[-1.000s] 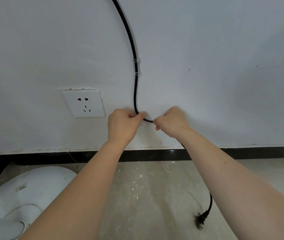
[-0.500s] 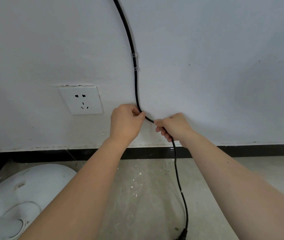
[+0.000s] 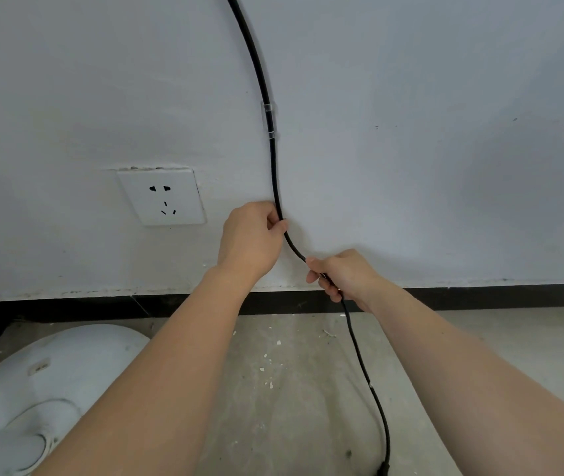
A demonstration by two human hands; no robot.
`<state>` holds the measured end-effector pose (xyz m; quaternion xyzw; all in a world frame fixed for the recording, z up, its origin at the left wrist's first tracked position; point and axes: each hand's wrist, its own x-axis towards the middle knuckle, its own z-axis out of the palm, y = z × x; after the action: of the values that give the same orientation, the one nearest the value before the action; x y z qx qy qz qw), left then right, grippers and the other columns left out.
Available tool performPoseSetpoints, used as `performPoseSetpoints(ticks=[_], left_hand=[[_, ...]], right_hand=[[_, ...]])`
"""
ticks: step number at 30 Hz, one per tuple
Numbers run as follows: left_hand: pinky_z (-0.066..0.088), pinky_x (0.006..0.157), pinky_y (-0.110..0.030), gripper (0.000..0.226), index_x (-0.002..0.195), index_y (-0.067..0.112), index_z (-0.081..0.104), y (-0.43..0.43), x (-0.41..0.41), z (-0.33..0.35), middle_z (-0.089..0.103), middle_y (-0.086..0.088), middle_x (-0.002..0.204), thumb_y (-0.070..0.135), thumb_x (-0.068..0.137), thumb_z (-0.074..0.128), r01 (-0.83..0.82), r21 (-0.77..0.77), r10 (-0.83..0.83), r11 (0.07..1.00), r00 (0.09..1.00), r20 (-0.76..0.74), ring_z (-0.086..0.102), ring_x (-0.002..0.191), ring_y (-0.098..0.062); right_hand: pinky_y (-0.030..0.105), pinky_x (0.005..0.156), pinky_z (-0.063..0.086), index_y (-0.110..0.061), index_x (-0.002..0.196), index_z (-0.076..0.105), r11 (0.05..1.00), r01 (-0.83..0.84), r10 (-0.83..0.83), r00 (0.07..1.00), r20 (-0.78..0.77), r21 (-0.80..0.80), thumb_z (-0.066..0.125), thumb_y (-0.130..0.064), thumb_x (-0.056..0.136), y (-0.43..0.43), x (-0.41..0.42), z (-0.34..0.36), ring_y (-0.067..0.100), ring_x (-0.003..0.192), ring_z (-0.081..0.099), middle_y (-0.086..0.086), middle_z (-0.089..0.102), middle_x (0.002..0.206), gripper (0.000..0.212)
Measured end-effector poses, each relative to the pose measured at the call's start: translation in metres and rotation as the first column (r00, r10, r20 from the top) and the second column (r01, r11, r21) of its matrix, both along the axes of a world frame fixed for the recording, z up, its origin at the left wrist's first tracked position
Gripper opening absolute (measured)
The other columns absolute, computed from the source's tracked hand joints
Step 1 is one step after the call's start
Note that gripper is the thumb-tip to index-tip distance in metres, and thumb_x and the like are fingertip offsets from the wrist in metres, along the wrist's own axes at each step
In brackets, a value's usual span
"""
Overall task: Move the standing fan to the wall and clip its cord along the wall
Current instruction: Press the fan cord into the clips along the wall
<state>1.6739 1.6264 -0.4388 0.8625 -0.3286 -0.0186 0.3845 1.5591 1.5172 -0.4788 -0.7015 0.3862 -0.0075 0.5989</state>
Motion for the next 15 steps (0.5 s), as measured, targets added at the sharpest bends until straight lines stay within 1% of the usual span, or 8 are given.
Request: performPoseSetpoints(ticks=[4, 7, 9, 13, 15], left_hand=[[0.035, 0.049, -0.023, 0.017, 0.072, 0.011, 0.063, 0.0, 0.0, 0.001, 0.051, 0.004, 0.055, 0.021, 0.086, 0.065, 0.013, -0.002, -0.013, 1.0, 1.0, 0.005, 0.046, 0.051, -0.01], [0.035, 0.049, -0.023, 0.018, 0.071, 0.01, 0.063, 0.0, 0.001, 0.001, 0.051, 0.003, 0.054, 0.021, 0.086, 0.065, 0.016, -0.005, -0.016, 1.0, 1.0, 0.0, 0.045, 0.05, -0.011], [0.033, 0.048, -0.023, 0.018, 0.071, 0.01, 0.063, 0.001, 0.001, 0.001, 0.05, 0.004, 0.053, 0.02, 0.086, 0.065, 0.022, -0.011, -0.022, 1.0, 1.0, 0.002, 0.044, 0.049, -0.01], [0.033, 0.047, -0.023, 0.019, 0.07, 0.009, 0.065, 0.002, 0.0, 0.001, 0.05, 0.005, 0.052, 0.019, 0.085, 0.066, 0.03, -0.022, -0.03, 0.999, 1.0, 0.002, 0.043, 0.048, -0.008], [0.037, 0.049, -0.023, 0.018, 0.071, 0.008, 0.066, 0.002, 0.001, 0.001, 0.054, 0.002, 0.054, 0.02, 0.085, 0.066, 0.031, -0.028, -0.032, 0.999, 0.999, -0.014, 0.046, 0.049, -0.01]], right_hand=[[0.024, 0.042, 0.032, -0.008, 0.059, 0.065, 0.993, 0.026, -0.028, 1.0, -0.013, -0.111, 0.058, -0.03, 0.091, 0.006, 0.009, -0.003, 0.017, 0.042, 0.038, 0.003, 0.044, 0.049, 0.039], [0.024, 0.045, 0.032, -0.012, 0.05, 0.063, 0.98, 0.071, -0.075, 0.997, -0.012, -0.185, 0.058, -0.029, 0.089, 0.007, 0.015, -0.004, 0.016, 0.043, 0.04, -0.001, 0.046, 0.046, 0.042], [0.024, 0.046, 0.032, -0.013, 0.049, 0.062, 0.973, 0.096, -0.1, 0.995, -0.012, -0.21, 0.058, -0.028, 0.089, 0.008, 0.018, -0.003, 0.015, 0.044, 0.042, -0.004, 0.045, 0.041, 0.043], [0.022, 0.046, 0.033, -0.012, 0.054, 0.062, 0.969, 0.1, -0.111, 0.993, -0.037, -0.226, 0.055, -0.028, 0.09, 0.014, 0.023, -0.004, 0.011, 0.045, 0.044, -0.012, 0.044, 0.024, 0.04], [0.021, 0.045, 0.032, -0.012, 0.054, 0.062, 0.975, 0.104, -0.113, 0.993, -0.033, -0.199, 0.055, -0.028, 0.09, 0.016, 0.024, -0.005, 0.011, 0.044, 0.043, -0.012, 0.045, 0.024, 0.041]])
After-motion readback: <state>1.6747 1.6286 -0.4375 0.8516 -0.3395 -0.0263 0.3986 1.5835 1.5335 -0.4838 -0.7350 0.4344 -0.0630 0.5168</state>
